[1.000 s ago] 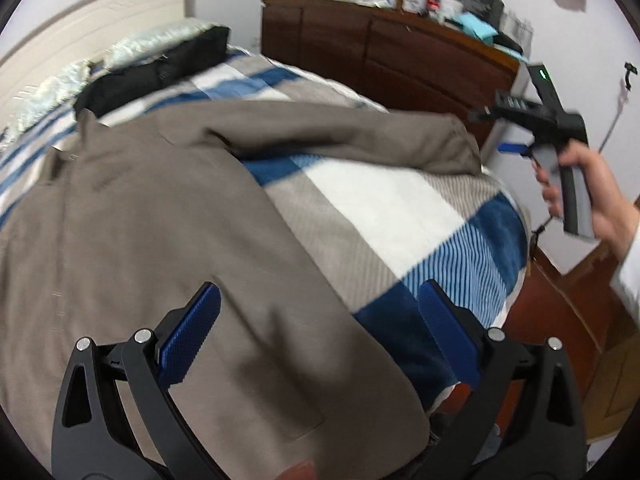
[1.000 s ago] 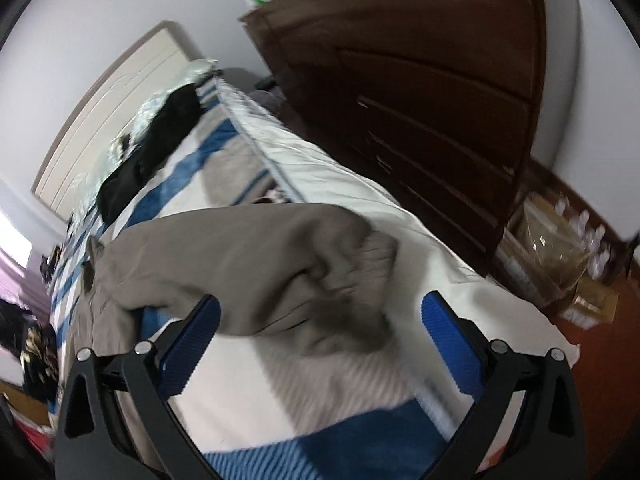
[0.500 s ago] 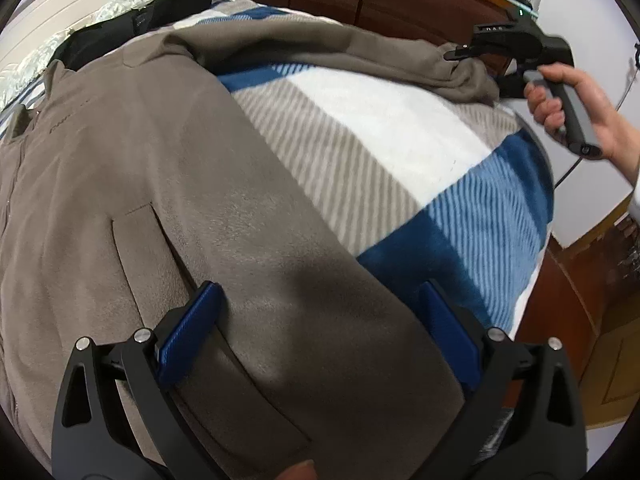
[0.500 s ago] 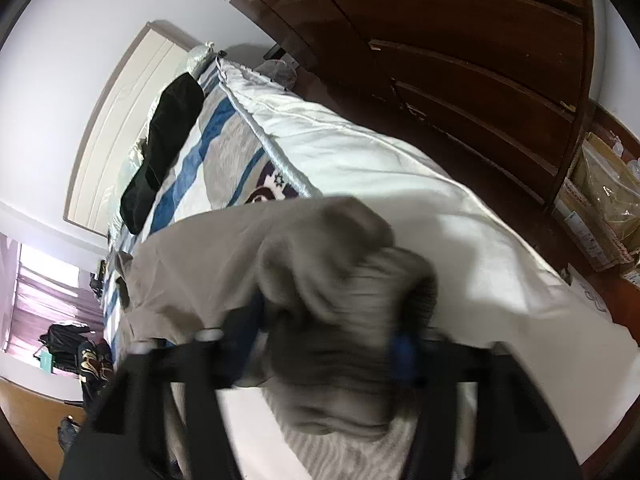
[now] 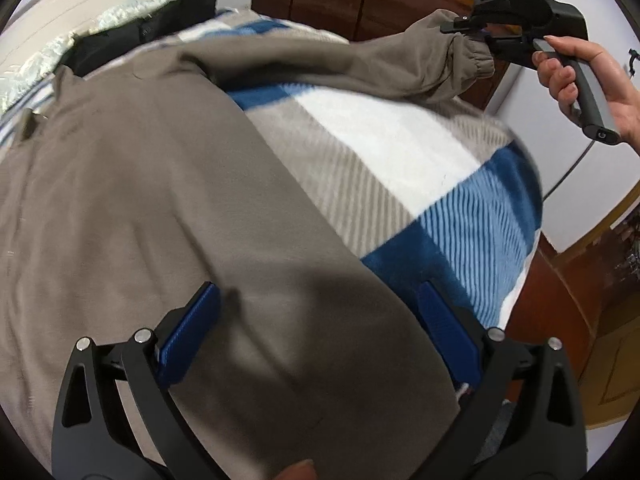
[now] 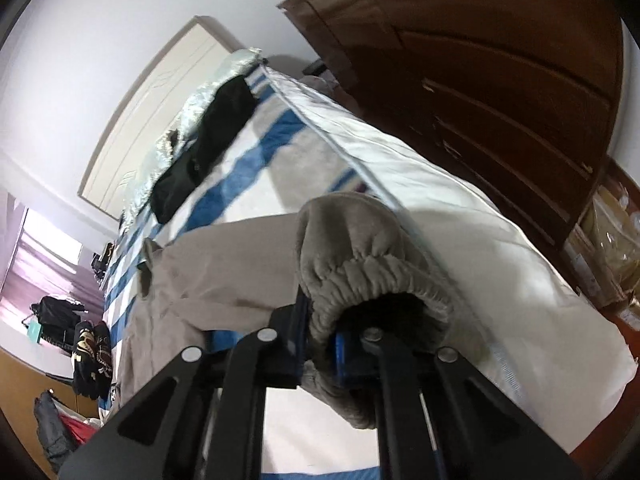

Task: Fold large clothes
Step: 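Carry the sleeve cuff across the jacket body and release it with the right gripper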

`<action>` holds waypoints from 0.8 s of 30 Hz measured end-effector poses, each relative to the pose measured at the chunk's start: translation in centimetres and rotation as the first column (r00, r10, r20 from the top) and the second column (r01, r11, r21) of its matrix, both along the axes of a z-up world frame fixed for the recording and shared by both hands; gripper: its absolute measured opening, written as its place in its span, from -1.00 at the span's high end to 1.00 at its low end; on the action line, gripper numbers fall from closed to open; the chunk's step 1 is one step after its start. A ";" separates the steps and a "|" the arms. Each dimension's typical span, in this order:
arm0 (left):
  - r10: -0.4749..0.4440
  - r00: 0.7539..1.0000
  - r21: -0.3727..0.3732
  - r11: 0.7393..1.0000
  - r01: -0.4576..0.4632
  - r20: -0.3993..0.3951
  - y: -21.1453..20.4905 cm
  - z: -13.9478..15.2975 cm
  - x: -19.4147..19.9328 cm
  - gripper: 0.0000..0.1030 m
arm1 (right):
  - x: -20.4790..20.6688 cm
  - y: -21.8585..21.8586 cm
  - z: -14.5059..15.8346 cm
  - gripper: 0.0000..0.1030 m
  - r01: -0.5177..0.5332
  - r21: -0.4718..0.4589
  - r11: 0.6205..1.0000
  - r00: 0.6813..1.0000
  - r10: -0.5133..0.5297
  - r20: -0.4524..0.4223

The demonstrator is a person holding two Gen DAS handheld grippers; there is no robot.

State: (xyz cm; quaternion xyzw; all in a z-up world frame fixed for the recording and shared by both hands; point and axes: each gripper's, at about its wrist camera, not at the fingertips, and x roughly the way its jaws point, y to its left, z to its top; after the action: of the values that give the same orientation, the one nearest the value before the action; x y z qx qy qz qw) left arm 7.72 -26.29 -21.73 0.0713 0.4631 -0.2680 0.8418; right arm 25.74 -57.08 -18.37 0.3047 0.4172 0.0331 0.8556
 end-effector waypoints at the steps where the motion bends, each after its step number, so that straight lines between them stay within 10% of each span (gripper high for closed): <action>1: 0.003 1.000 -0.001 1.000 -0.003 0.012 0.4 0.5 -0.1 -0.88 | 0.0 0.9 1.1 0.79 -0.012 -0.006 1.000 1.000 0.012 0.013; 11: 0.094 0.990 -0.013 0.996 -0.093 0.103 11.4 5.9 -1.0 -0.88 | 0.9 13.7 11.6 0.80 -0.148 -0.107 0.983 0.975 0.163 0.150; 24: 0.299 0.953 -0.011 0.954 -0.299 0.041 28.2 3.2 -3.7 -0.88 | 1.5 32.6 16.9 0.80 -0.364 -0.199 0.910 0.903 0.397 0.163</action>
State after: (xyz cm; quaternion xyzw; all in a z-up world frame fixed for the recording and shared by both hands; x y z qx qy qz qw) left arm 4.01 1.89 -18.53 0.0040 0.4498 -0.1372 0.8825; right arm 27.23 -24.51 -1.49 0.1409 0.3819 0.1960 0.8921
